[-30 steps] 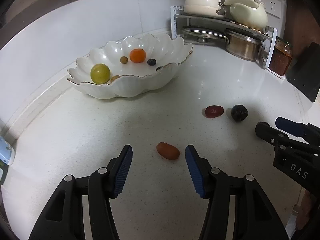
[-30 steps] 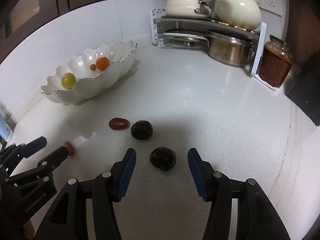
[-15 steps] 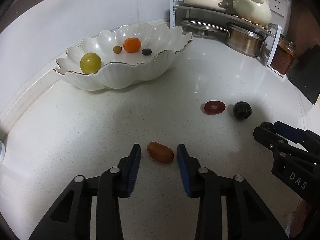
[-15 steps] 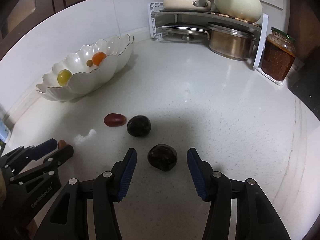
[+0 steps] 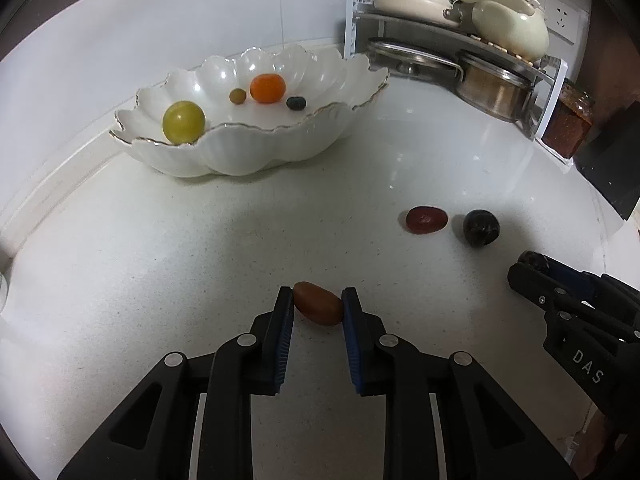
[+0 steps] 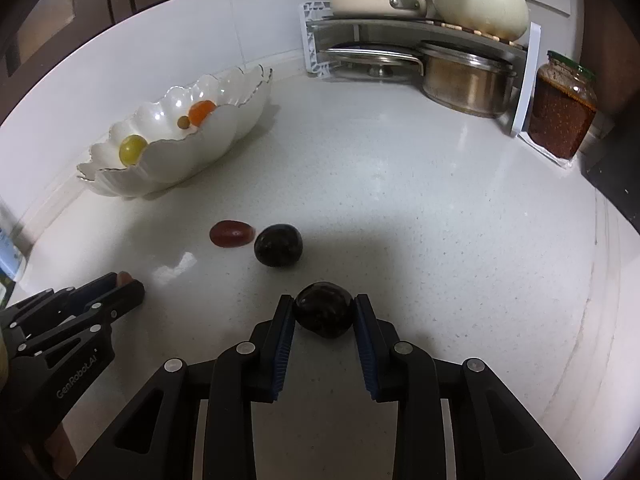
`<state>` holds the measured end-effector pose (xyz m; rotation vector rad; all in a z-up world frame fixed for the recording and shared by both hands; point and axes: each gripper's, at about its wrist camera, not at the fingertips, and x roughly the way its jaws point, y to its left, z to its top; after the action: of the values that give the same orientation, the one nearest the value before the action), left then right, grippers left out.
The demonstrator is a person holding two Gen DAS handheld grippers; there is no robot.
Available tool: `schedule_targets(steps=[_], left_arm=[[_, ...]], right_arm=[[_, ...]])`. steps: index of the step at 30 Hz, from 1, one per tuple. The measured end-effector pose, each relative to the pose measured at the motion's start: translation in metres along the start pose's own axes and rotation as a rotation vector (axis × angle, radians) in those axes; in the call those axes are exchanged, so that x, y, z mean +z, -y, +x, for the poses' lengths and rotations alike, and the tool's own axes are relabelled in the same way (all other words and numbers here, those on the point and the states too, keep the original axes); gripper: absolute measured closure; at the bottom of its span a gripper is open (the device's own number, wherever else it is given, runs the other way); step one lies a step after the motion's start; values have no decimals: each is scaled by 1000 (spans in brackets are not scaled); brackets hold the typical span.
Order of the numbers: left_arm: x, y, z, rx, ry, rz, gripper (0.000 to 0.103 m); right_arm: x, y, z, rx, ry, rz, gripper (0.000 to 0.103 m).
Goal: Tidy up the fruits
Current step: 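Grasp the orange-red oval fruit with the left tool while the right tool grasps a dark plum, then carry the oval fruit with the left tool while the right tool carries the plum over the bowl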
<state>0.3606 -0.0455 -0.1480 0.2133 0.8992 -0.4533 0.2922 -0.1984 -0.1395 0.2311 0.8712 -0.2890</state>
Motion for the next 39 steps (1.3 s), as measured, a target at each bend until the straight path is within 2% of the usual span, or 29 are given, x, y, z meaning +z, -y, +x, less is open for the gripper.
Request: schedule_targets(steps=[19,28,39], left_arm=[[6,3,-58,33,100,-72,78],[13,-2,-91,69,167,-114,78],[26,-12,-126,118,264,-125,78]], right_arm=[[18,-10,-41,86,82,-111,72],[37,-23,-69,160,139,-167,72],[57,-43,-94,212,218,-236,72]])
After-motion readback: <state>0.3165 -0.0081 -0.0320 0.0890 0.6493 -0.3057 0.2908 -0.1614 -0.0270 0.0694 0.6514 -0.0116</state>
